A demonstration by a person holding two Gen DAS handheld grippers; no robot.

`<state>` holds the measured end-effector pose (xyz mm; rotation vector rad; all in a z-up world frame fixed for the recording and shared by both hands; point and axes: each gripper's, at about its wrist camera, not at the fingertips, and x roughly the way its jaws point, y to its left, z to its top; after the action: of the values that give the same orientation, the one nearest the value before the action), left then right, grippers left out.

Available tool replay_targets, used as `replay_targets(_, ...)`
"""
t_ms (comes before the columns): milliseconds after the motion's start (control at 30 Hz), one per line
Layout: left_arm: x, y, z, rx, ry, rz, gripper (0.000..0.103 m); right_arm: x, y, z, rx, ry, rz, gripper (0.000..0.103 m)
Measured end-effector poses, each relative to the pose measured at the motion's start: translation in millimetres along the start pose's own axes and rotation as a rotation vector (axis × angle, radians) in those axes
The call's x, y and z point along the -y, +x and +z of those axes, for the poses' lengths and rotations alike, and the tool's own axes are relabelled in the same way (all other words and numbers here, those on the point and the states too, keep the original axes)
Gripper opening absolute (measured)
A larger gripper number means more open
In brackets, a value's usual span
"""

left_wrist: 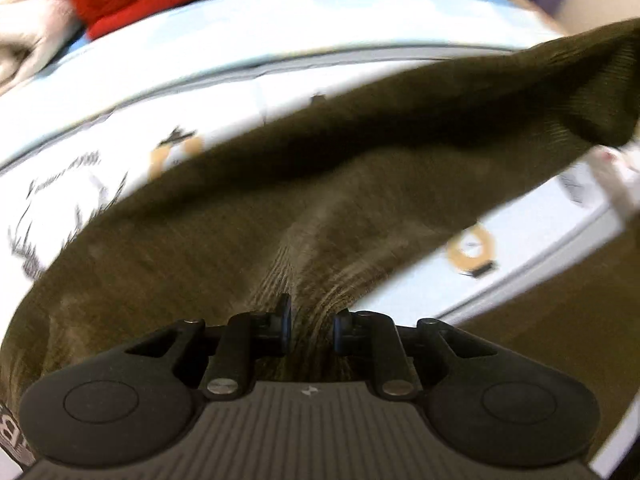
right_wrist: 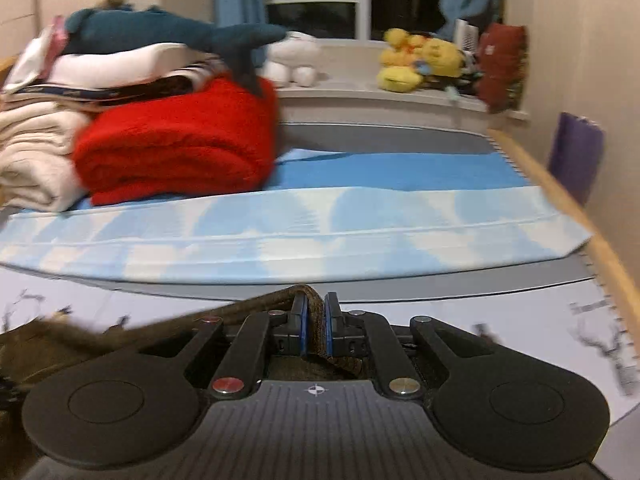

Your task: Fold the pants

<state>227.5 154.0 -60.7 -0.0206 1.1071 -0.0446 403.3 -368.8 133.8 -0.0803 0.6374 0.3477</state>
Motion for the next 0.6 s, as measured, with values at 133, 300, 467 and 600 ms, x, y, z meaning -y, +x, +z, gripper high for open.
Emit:
replay_targets(133, 12, -20, -14, 0.054, 0.193, -0.147, 0.021, 53, 15, 21, -0.074, 0.058, -0.110, 0.008)
replay_targets(300, 37, -23, -31, 0.047, 0.365, -0.240, 0.071, 92, 63, -10, -0.134, 0.180, -0.421, 0.034)
replay_targets(467, 0, -29, -19, 0.082, 0.220, -0.230, 0.075, 87, 71, -92, -0.123, 0.377, -0.487, 0.045)
replay_targets(600, -55, -26, -14, 0.082, -0.046, -0.043, 0.075, 70, 77, -166, -0.207, 0.509, -0.412, 0.045)
